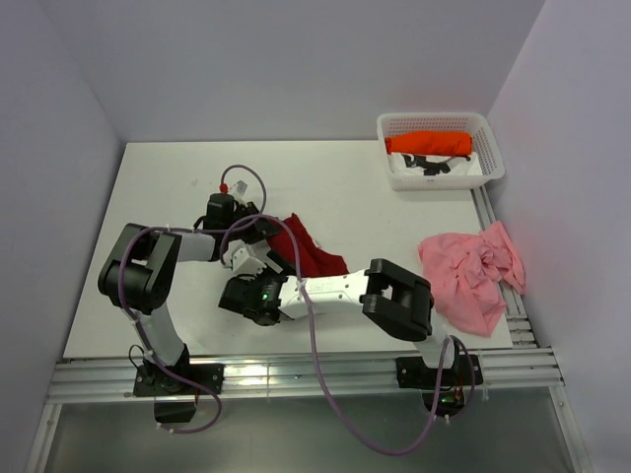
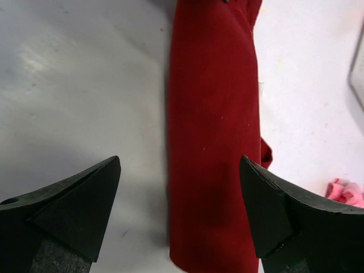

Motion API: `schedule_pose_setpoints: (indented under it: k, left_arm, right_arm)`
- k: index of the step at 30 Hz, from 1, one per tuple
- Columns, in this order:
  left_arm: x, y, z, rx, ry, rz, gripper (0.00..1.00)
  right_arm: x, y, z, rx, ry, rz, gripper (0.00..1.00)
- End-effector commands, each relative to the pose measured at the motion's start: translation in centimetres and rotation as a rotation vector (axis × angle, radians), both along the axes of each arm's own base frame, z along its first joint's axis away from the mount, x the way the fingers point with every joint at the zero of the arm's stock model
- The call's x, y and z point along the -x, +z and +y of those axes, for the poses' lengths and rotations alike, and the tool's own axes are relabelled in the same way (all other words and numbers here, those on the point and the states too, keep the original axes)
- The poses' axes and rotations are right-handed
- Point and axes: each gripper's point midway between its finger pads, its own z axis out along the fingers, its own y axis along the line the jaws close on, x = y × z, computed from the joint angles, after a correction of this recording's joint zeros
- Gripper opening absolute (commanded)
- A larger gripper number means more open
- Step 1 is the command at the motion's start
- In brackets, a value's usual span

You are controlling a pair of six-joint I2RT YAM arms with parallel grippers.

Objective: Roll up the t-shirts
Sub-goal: Roll the tshirt

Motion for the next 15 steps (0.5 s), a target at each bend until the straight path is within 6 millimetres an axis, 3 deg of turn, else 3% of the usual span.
schedule_pose_setpoints:
  k: [1,15]
  left_arm:
    - [-0.8,3.3,-1.0,0.047,-0.040,-0.076,0.07]
    - [-0.4,2.8,-1.6,0.045,-0.089,-0.006,0.07]
  right_arm:
    - [-1.6,0.6,-0.1,0.044,-0.032,-0.114,0.91]
    - [-2.9,-2.7,-1.7,0.234,-0.085,-0.226,0.91]
